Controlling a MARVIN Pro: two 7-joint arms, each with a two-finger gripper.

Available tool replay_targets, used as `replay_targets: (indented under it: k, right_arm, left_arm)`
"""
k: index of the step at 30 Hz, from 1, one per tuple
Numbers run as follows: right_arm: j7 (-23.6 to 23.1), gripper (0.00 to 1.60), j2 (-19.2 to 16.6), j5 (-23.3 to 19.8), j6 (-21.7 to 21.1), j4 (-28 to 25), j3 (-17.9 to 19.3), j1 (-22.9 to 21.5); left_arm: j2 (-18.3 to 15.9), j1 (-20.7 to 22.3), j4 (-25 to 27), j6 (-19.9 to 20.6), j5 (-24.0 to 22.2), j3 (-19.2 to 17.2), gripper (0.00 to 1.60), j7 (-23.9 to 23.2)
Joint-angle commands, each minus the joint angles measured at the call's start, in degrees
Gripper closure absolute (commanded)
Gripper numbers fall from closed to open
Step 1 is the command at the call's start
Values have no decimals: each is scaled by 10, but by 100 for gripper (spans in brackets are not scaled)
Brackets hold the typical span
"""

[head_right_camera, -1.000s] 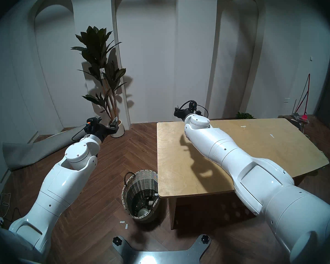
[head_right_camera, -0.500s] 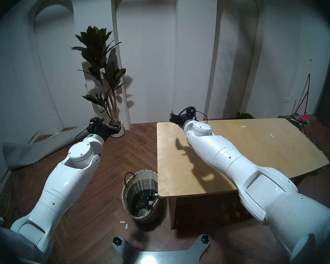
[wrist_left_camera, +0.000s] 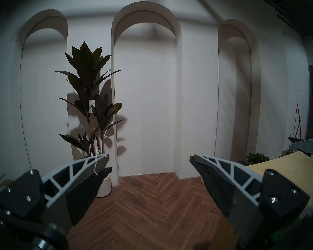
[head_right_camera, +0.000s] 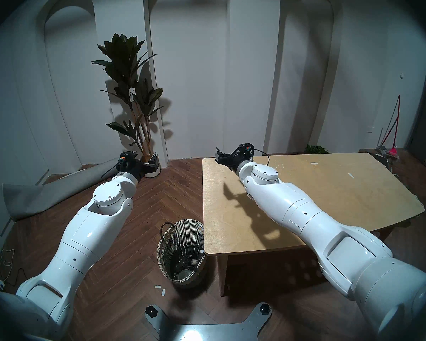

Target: Load the items into the basket from the rear

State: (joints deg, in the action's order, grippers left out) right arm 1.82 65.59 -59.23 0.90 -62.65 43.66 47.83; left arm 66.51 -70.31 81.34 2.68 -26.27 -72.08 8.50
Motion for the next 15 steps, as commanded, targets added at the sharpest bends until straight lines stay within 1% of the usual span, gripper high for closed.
replay_targets:
  k: [1, 11, 15]
  right_arm:
    - [-20, 0, -40, 2, 19, -50, 9, 16]
    - [-40, 0, -103, 4, 42, -111, 24, 47]
    - [-51, 0, -130, 7, 55, -147, 32, 62]
  left_arm:
    - [6, 33, -13, 0, 6, -2, 0, 4]
    - [11, 58, -56, -1, 17, -7, 0, 10]
    - [13, 68, -74, -2, 22, -8, 0, 17]
